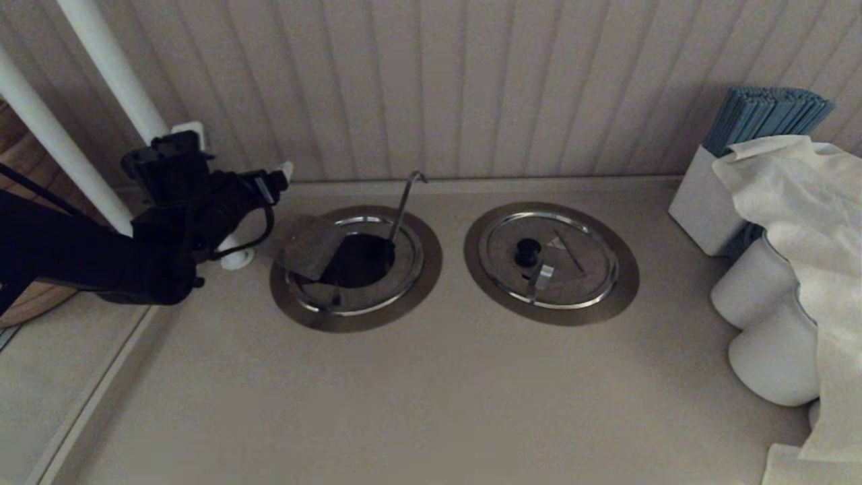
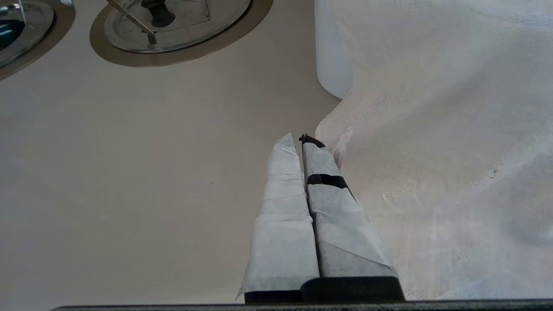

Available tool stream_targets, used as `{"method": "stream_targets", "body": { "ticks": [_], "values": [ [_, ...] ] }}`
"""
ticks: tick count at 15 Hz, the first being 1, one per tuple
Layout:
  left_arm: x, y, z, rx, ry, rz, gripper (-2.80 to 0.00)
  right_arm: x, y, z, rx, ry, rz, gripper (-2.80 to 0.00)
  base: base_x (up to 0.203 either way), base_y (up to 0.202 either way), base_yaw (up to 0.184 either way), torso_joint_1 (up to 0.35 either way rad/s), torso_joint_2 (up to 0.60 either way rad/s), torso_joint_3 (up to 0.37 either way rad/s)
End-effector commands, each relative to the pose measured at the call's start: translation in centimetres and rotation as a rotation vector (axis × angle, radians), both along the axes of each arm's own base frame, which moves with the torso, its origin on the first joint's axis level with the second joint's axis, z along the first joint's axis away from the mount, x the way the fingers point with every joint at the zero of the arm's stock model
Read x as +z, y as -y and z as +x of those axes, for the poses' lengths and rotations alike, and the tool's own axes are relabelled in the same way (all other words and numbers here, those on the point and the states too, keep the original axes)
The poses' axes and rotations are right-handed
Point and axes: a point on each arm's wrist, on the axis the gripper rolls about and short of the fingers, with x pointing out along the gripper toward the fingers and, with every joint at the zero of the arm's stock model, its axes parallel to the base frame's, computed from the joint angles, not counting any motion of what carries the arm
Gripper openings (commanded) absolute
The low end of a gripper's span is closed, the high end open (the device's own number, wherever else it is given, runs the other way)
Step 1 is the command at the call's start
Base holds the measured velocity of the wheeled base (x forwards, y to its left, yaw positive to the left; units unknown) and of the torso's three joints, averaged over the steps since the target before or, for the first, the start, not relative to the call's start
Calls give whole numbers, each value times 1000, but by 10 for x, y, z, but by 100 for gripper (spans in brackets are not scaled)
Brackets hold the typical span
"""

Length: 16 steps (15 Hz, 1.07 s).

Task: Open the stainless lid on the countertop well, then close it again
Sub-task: Stir with a spoon

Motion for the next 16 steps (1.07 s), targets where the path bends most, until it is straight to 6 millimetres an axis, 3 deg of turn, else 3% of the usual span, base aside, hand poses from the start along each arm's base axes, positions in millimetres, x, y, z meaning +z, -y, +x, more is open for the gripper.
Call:
{"method": "stream_targets", "body": {
  "ticks": [1,6,10,14,16],
  "values": [
    [3,10,-5,-25,7,-2,0,0,0,0,-1,-1,1,-280,0,0,0,0,0,0],
    [-17,48,2,-103,-57,7,0,0,0,0,-1,-1,-1,-280,0,0,0,0,0,0],
    [-22,76,-4,-154,-157,21,0,0,0,0,-1,-1,1,-280,0,0,0,0,0,0],
    [-8,105,1,-170,-154,34,0,0,0,0,-1,-1,1,-280,0,0,0,0,0,0],
    [-8,114,5,-305,-244,86,0,0,0,0,-1,-1,1,-280,0,0,0,0,0,0]
  ]
}}
